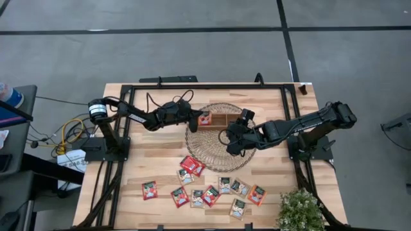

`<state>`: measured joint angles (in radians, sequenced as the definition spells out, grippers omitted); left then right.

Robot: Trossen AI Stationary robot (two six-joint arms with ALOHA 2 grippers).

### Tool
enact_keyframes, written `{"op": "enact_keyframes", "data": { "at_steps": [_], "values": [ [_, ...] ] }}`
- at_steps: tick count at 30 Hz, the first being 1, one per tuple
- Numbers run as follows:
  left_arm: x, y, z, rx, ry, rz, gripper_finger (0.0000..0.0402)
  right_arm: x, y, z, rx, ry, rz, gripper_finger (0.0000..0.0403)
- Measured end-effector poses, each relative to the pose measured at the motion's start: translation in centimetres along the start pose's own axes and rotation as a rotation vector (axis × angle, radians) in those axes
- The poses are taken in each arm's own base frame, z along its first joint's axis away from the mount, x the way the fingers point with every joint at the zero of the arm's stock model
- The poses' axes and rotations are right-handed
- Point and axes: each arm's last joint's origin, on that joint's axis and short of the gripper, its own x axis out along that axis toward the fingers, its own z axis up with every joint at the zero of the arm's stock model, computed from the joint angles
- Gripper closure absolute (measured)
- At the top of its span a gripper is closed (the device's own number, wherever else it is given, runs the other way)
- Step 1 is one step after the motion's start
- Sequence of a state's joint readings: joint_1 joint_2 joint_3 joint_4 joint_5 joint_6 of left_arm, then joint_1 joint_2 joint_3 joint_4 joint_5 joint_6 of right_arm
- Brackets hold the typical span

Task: Pick & Place Tea
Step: Put the orange tea bag into the left section of the wooden organizer

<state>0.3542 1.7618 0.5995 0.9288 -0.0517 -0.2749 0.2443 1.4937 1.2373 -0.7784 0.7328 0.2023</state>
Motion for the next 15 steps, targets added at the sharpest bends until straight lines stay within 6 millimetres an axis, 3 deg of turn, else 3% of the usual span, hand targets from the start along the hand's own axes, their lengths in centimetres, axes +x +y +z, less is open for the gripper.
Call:
{"op": "enact_keyframes", "data": {
  "at_steps": [15],
  "values": [
    [0.00,0.20,0.03,0.041,-0.015,0.070,0.0402,0.01,0.01,-0.01,-0.001,0.000,0.001,0.0275]
  ]
}}
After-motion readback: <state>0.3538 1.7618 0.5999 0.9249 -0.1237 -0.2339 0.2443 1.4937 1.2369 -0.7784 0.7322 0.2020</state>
